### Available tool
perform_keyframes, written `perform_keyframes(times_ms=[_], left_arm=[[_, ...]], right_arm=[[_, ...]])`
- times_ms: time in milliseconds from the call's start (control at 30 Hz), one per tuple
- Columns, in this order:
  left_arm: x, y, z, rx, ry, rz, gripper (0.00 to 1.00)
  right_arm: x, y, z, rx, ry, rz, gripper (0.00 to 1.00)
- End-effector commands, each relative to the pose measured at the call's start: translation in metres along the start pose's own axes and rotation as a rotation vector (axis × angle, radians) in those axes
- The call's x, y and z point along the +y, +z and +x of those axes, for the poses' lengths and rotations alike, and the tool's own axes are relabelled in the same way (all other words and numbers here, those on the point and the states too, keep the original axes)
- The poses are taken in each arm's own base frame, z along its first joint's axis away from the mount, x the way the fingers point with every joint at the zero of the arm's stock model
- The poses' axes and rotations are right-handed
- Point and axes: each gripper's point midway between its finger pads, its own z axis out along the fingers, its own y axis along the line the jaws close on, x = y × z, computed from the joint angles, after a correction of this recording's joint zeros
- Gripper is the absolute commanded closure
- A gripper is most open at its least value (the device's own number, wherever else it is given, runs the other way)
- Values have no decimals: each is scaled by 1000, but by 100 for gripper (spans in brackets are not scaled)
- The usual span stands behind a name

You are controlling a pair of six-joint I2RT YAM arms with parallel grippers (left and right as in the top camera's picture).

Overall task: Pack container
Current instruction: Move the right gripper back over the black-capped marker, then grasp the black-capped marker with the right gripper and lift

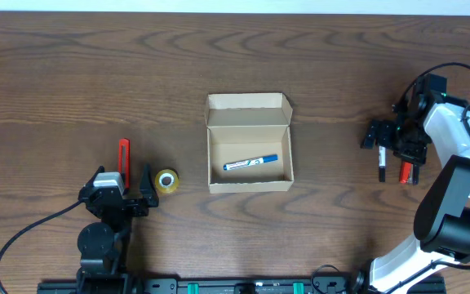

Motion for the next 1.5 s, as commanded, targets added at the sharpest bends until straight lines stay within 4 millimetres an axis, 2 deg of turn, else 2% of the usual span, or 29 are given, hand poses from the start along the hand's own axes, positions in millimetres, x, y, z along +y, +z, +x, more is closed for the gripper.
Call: perform_keyframes(times_ms=[0,200,467,933,1267,1433,1467], left_arm=[[-2,1,20,65,-6,17,4],[-2,1,20,65,-6,17,5],[-2,1,20,65,-6,17,4],[-2,1,20,65,-6,17,5],[-2,1,20,65,-6,17,5],[-2,1,20,65,-6,17,5],[-2,1,20,65,-6,17,5]], right_arm=[[4,10,7,16,-29,-9,3],[2,21,14,22,-114,-9,3],[2,22,9,-2,-233,-8,5],[1,27,4,-16,-237,-1,6],[-1,49,14,56,-231,-4,8],[0,50,11,45,-213,-7,15],[0,50,10,43,-213,-7,24]])
